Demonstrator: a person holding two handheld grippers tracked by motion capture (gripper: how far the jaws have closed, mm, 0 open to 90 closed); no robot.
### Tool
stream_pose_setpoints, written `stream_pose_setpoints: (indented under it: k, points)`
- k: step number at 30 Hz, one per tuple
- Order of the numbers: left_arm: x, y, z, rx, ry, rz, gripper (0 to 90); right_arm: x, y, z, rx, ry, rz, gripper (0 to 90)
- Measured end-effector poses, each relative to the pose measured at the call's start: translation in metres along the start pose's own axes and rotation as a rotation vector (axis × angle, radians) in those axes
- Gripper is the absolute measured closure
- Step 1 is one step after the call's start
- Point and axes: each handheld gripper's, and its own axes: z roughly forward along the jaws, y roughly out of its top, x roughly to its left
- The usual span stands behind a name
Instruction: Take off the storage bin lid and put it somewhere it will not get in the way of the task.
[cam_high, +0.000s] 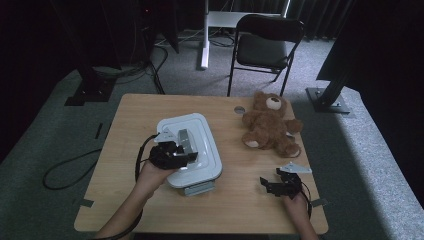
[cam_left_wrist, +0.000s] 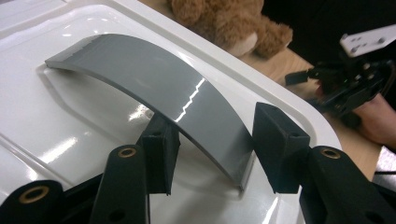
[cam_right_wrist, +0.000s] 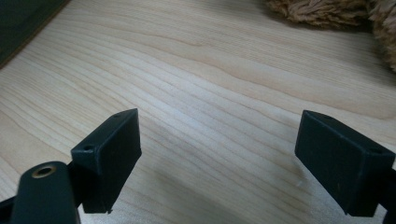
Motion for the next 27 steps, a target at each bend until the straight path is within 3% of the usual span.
stream_pose_setpoints:
  k: [10,27]
  points:
    - [-0.001,0.004,-0.023,-0.012,-0.007,0.033,53.4,0.001,0.0,0.0,0.005,-0.005,-0.002,13.6]
    - [0.015,0.0,-0.064,-0.04,0.038,0.017,53.6,0.001,0.0,0.0,0.005,-0.007,-0.002,13.6]
